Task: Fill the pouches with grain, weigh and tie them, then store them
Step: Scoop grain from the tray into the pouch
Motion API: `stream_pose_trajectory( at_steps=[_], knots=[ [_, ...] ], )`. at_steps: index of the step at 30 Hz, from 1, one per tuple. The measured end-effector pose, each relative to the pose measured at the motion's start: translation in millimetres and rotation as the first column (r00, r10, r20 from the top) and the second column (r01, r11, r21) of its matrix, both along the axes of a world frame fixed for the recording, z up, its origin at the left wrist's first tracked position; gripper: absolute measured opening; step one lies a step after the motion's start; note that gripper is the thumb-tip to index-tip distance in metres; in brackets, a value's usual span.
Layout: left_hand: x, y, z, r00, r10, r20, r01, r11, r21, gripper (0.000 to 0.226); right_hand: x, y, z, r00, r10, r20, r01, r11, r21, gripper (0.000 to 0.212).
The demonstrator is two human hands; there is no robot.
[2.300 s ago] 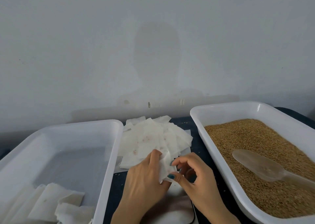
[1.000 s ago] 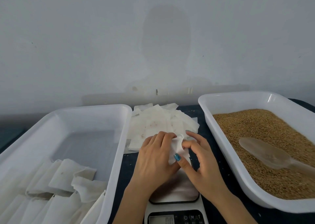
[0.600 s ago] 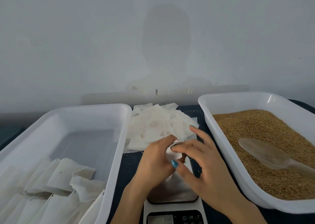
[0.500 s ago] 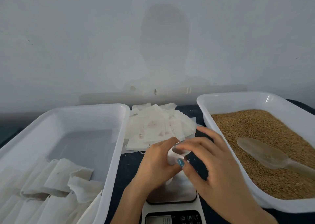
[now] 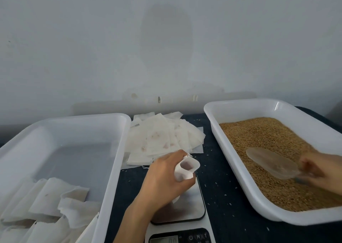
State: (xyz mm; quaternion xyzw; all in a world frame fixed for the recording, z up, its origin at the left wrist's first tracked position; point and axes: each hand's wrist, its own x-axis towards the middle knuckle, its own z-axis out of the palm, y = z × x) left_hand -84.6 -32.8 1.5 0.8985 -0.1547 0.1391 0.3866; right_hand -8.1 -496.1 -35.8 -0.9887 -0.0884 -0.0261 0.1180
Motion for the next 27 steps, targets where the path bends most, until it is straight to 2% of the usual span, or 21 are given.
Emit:
stream_pose_trajectory(
  at_steps=[2,4,6,8,14,16,19,20,22,24,27],
  knots=[
    [0,-1,0,1.000,-0.002,-0.004,0.002,1.000,0.006,0.020,7,-9,-3,1.000,-0.002,-0.005,0.002,1.000,-0.022,0.056],
    [-1,-1,1,1.000,-0.008,-0.010,0.008,1.000,0.000,0.021,17,-21,-8,0.987,0.095,0.130,-0.078,0.988,-0.132,0.058],
    [-1,0,2,1.000,-0.005,-0.011,0.005,1.000,0.002,0.020,28,-25,-7,0.987,0.134,0.089,-0.108,0.962,-0.250,0.051],
    [-1,0,2,1.000,-0.001,-0.015,0.002,1.000,0.005,0.020,39,-29,-6,0.991,0.130,0.029,-0.116,0.950,-0.291,0.042],
    [-2,1,1,1.000,0.000,-0.017,0.001,1.000,0.020,0.022,82,-84,24,0.989,0.071,0.127,-0.020,0.930,-0.366,0.025],
    [-2,1,1,1.000,0.002,-0.021,-0.001,1.000,0.026,0.022,92,-92,39,0.974,0.171,0.147,-0.104,0.919,-0.381,0.034],
    [-2,2,2,1.000,-0.001,-0.021,0.001,1.000,0.021,0.019,78,-82,59,0.944,0.326,0.044,-0.268,0.840,-0.471,0.020],
    [-2,3,2,1.000,-0.003,-0.022,0.004,1.000,0.017,0.018,69,-70,64,0.943,0.331,0.019,-0.281,0.828,-0.486,0.024],
    [-1,3,2,1.000,-0.004,-0.028,0.005,1.000,0.013,0.018,51,-56,59,0.962,0.269,-0.033,-0.257,0.863,-0.434,0.036],
    [-1,3,2,1.000,0.001,-0.030,-0.001,1.000,0.010,0.018,38,-42,50,0.960,0.281,-0.011,-0.264,0.889,-0.374,0.048],
    [-2,2,3,1.000,0.001,-0.025,0.000,1.000,0.012,0.019,20,-3,40,0.939,0.341,0.037,-0.305,0.879,-0.367,0.040]
  ],
)
